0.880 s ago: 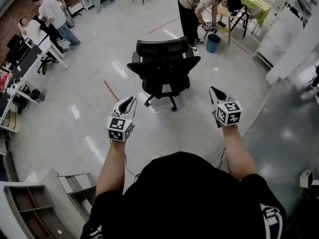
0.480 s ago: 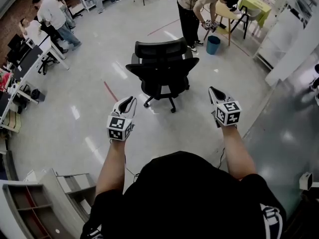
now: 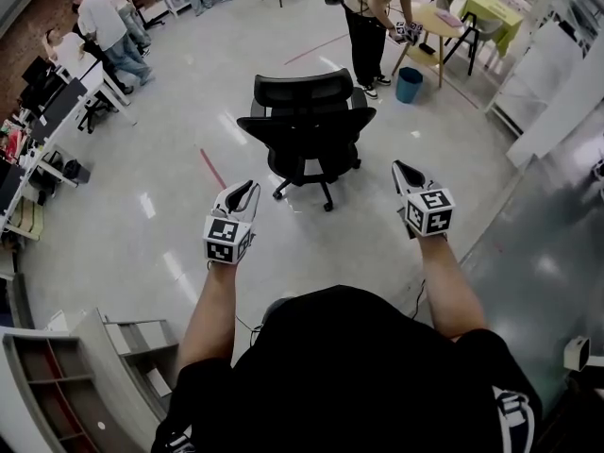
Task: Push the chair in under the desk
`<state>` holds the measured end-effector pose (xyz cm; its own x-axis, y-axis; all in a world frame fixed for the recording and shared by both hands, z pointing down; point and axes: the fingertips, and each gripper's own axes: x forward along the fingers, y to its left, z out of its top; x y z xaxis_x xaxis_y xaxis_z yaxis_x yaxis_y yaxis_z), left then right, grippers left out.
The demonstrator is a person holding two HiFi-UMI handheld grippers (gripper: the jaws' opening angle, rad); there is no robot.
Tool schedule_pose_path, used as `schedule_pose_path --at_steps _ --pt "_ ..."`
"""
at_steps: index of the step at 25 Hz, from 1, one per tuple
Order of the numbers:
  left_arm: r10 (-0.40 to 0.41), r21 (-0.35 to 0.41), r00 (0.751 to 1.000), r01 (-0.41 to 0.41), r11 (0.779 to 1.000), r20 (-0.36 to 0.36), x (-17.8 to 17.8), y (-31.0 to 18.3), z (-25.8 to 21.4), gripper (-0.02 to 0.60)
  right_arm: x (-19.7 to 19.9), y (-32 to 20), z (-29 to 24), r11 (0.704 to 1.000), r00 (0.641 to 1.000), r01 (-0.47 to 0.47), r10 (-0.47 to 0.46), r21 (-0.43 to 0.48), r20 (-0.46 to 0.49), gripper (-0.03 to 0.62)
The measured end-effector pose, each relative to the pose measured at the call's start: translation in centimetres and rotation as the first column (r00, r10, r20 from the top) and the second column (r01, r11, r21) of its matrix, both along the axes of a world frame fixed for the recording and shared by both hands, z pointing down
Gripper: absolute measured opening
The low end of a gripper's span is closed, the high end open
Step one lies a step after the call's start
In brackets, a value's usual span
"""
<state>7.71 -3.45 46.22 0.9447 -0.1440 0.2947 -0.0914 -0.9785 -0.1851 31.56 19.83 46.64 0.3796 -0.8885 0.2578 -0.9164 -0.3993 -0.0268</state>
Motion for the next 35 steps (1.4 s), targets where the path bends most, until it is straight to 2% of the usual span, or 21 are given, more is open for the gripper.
schedule_pose_path --at_steps 7,17,25,35 --pt "-0.009 0.014 0.999 0.009 1.0 0.035 0.5 -0.1 0.4 0.06 0.8 -0.2 -0.2 1.0 1.0 0.022 -0.022 -0.005 -0.007 -0.002" --pt "0.0 -0.013 1.0 0.0 1.0 0.029 3.1 -2.2 1.5 0.06 2.0 -2.7 0.7 0.999 0.999 0.035 -0.035 -0.035 -0.008 -0.002" --pt "0.002 -0.034 1.0 -0.001 0.999 0.015 6.6 -7.0 2.0 0.06 6.3 -6.9 0.5 0.999 1.0 -0.004 0.004 -0.033 -0.001 -0.002" --pt "0.008 -0.045 1.0 -0.008 0.999 0.007 11.4 -16.6 1.5 0.06 10.9 -15.6 -0.7 0.999 0.999 -0.036 0.036 -0.018 0.003 -0.002"
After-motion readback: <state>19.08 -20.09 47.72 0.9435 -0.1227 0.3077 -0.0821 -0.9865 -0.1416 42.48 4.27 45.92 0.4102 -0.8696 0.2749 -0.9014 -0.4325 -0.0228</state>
